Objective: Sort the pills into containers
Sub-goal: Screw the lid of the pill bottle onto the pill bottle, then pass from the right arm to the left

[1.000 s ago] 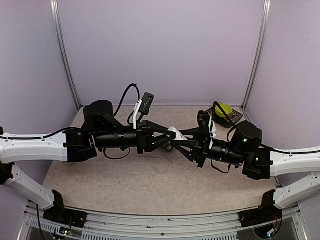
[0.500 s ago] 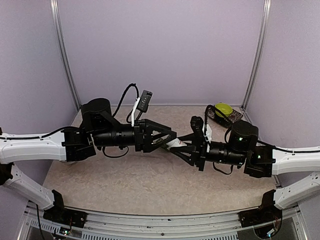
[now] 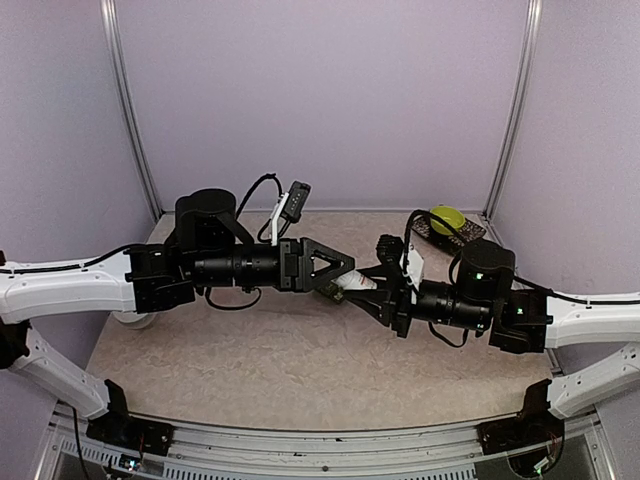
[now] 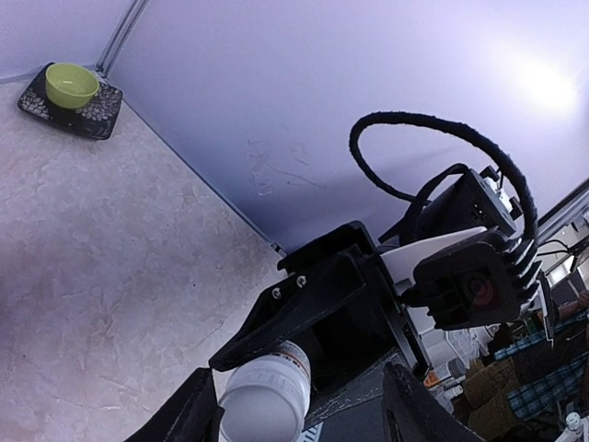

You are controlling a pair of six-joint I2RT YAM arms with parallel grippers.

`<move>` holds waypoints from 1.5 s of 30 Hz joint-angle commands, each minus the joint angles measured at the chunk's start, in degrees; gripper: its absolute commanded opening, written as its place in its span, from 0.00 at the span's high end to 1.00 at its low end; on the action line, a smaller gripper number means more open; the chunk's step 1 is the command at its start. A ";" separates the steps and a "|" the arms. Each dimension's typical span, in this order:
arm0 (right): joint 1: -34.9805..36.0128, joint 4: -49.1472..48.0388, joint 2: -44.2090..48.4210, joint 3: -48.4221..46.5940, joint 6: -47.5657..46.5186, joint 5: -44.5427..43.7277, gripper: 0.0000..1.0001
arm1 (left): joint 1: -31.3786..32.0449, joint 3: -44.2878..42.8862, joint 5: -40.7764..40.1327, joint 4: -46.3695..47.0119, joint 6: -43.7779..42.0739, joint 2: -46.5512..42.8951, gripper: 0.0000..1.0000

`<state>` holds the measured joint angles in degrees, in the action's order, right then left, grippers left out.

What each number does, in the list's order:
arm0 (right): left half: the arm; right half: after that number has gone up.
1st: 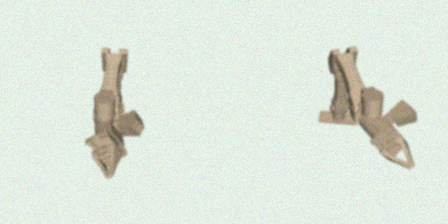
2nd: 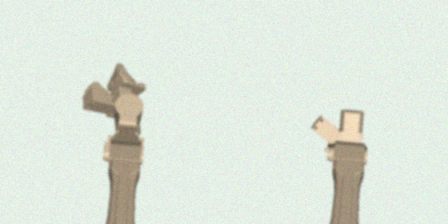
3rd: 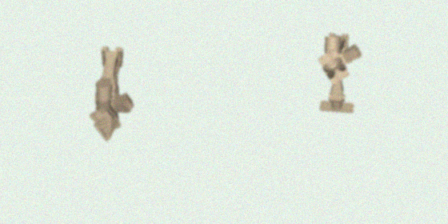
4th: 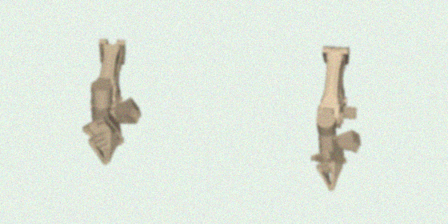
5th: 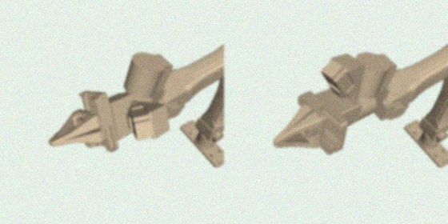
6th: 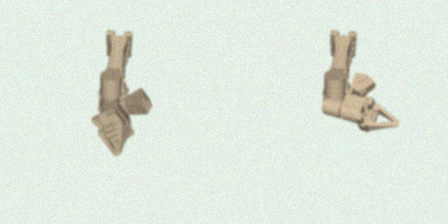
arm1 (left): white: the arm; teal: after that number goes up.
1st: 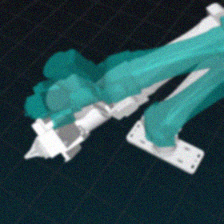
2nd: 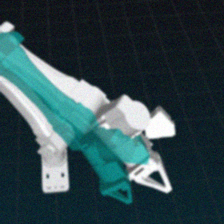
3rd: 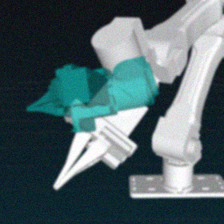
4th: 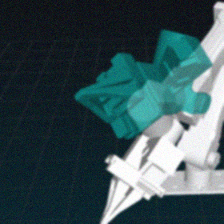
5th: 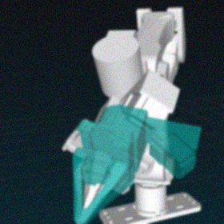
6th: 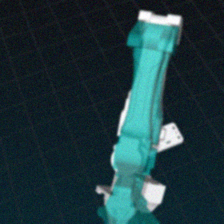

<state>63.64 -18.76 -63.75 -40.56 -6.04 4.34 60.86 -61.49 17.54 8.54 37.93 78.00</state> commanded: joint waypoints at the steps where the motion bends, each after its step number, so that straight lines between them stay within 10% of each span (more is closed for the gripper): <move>1: 0.44 -1.00 2.36 -0.67 -1.34 -1.08 0.92 | -0.41 -1.85 -1.45 -3.78 0.19 1.20 0.41; 5: 0.46 -1.15 2.49 -0.47 -1.69 -1.57 0.92 | -0.57 -1.43 -1.13 -3.04 0.11 1.25 0.59; 16: 0.48 -1.92 2.47 0.03 -1.71 -1.75 0.92 | -0.84 -1.56 -0.09 -3.22 0.04 1.96 0.44; 30: 0.44 -1.99 2.46 0.18 0.07 -0.79 0.92 | -0.59 0.03 5.06 3.03 -2.71 1.74 0.76; 45: 0.35 0.02 4.46 -1.05 15.49 6.20 0.92 | 1.17 2.15 10.59 6.83 -14.61 -0.27 0.78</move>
<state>63.64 -18.00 -60.93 -40.53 3.60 7.94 60.51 -59.90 23.66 11.84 28.51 78.70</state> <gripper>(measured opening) 0.318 0.293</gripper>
